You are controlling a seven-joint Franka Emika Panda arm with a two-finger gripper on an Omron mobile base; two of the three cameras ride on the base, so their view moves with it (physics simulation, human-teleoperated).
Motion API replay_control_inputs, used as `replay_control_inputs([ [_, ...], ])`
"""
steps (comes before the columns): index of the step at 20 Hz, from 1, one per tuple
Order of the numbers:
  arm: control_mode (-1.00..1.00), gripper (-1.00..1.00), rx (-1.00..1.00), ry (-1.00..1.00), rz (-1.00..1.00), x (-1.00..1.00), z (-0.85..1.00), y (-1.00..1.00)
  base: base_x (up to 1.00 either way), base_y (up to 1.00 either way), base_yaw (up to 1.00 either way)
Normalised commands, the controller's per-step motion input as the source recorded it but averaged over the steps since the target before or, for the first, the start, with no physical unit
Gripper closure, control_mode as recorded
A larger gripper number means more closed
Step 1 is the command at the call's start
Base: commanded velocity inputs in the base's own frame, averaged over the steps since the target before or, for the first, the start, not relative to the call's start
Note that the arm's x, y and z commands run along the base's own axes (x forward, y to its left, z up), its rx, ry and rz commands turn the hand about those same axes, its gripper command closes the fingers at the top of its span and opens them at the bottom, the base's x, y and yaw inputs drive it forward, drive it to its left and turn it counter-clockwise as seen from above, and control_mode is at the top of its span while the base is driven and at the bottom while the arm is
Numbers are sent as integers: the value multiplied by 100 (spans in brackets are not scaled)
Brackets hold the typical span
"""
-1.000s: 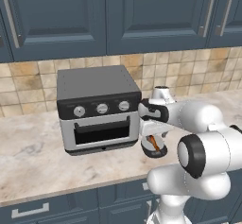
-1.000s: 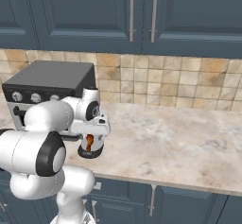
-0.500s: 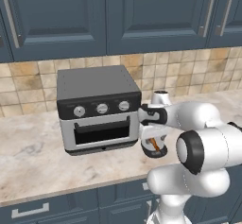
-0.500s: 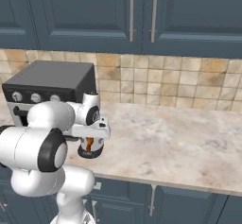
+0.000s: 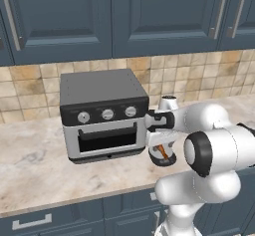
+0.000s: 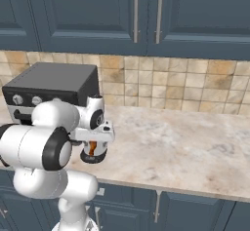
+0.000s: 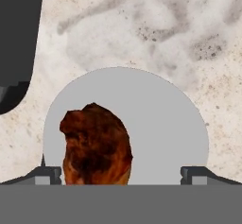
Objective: Take the chicken drumstick from the fridge and place it on the digital scale on the counter by the fridge. Wait a few seconds for a reading, then move it to the plate on the dining counter.
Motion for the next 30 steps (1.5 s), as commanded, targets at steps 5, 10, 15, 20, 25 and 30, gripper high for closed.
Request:
replay_control_inputs([
  [5,-100,-100,0,0,0,0,-20,0,0,0,0],
  [10,-100,-100,0,0,0,0,-6,3,0,0,0],
  [15,-100,100,0,0,0,0,0,8,0,0,0],
  [20,-100,100,0,0,0,0,0,1,0,0,0],
  [25,-100,100,0,0,0,0,0,0,0,0,0],
  [30,-100,100,0,-10,0,-12,15,0,0,0,0],
])
